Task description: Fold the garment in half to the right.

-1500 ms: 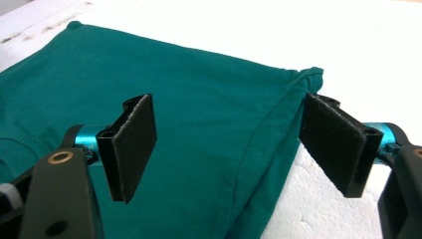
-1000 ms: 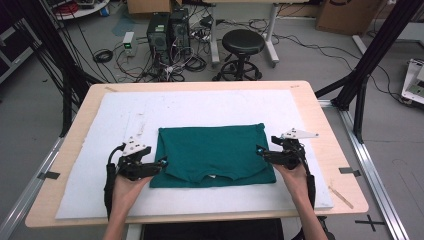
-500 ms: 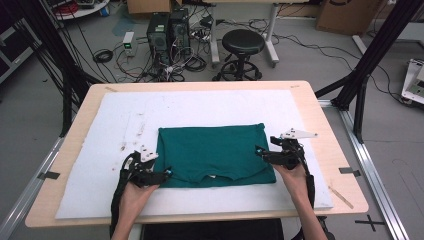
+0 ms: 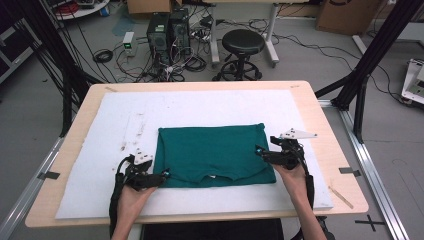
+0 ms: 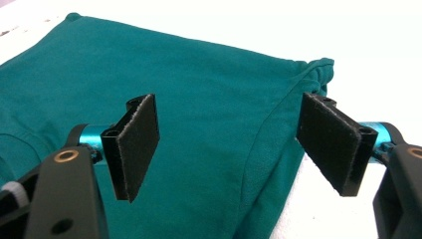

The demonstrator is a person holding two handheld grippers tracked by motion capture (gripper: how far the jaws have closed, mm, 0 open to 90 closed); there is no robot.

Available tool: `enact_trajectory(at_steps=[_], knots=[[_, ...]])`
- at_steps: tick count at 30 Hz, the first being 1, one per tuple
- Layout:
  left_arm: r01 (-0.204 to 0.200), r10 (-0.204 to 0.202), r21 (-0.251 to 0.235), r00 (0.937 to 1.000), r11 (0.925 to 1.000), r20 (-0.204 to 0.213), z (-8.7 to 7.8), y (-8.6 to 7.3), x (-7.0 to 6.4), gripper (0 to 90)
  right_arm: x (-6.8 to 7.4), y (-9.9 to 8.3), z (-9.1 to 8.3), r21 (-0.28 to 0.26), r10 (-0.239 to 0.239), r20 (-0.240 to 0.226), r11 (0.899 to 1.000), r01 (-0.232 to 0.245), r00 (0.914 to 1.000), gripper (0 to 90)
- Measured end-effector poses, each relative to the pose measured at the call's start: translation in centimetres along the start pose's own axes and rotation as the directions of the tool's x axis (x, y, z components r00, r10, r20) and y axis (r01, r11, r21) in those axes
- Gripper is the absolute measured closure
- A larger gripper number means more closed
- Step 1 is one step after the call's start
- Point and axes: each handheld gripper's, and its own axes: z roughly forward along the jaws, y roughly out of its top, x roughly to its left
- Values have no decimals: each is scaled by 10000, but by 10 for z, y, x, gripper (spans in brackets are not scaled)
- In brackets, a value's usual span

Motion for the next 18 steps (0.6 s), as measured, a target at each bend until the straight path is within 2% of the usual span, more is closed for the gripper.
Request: enact_trajectory(at_steps=[10, 18], knots=[[-47, 48, -215, 10000, 9998, 59, -2, -3, -5, 406, 5, 1, 1, -15, -87, 41, 10000, 87, 10000, 259], [-356, 363, -328, 9991, 9988, 213, -4, -5, -11, 567, 8, 2, 3, 38, -16, -17, 10000, 16, 10000, 261]])
